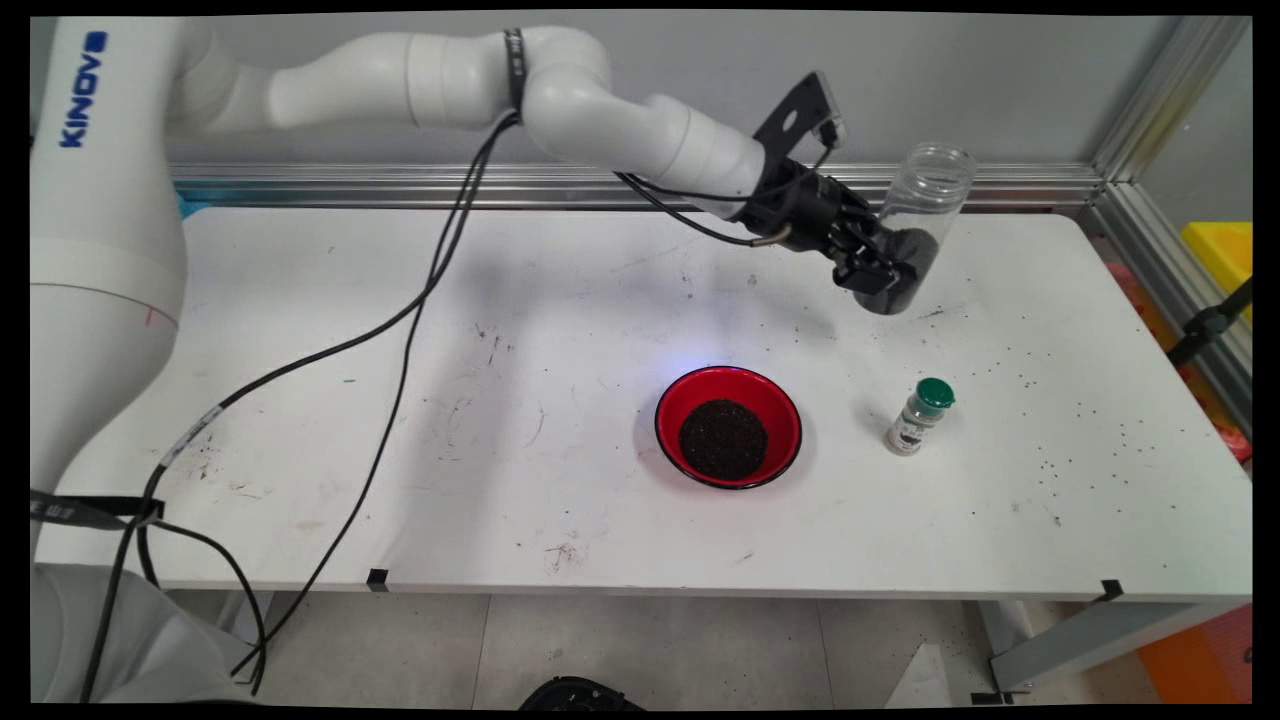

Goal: Pour the black seasoning powder in the red bowl

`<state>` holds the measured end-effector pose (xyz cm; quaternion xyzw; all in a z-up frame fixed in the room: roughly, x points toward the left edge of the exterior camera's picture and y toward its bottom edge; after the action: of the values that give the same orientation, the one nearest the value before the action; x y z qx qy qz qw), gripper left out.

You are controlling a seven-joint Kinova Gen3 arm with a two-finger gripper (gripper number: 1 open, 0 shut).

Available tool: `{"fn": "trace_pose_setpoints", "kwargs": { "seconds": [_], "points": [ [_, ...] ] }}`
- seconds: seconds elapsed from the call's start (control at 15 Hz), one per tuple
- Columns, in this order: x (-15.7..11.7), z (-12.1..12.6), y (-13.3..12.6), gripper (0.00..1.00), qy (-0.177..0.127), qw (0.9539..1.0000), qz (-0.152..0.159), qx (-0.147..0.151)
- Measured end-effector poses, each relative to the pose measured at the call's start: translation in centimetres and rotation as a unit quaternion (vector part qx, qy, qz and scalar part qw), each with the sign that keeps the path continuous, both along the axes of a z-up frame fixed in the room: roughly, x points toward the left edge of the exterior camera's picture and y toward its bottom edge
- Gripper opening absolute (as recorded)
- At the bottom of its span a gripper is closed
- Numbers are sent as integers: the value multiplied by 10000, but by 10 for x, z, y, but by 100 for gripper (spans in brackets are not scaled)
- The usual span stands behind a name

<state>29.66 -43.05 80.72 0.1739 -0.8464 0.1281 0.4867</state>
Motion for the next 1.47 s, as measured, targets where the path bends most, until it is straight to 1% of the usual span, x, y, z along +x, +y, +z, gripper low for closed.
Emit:
{"fn": "trace_pose_setpoints", "kwargs": {
  "seconds": [0.67, 0.93, 1.2, 1.47],
  "points": [
    [36, 41, 37, 0, -191, 9998, -5, -71],
    [47, 51, 46, 0, -295, 9995, 1, -108],
    [62, 60, 55, 0, -491, 9986, -27, -213],
    [74, 67, 61, 0, -715, 9966, -83, -408]
  ]
}}
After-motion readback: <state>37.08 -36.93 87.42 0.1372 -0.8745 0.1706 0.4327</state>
